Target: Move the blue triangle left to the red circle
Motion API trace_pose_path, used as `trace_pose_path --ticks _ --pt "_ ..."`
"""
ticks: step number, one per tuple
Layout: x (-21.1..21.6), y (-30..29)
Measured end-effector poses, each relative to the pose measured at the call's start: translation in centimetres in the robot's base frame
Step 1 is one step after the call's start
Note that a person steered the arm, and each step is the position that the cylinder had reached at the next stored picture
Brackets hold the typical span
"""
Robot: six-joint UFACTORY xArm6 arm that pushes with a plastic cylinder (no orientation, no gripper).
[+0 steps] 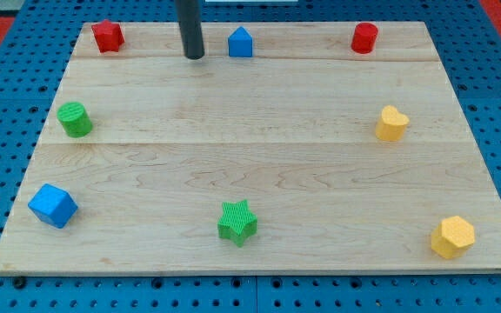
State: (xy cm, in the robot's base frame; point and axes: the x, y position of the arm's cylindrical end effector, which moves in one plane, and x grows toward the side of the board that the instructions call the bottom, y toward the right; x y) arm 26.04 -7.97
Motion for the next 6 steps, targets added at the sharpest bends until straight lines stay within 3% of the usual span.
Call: trace_pose_path --ticks 2,3,4,6 --pt "-1.3 6.3" --pt "-1.3 2.1" --pt "-4.4 3.5" --pt "-4.0 20.0"
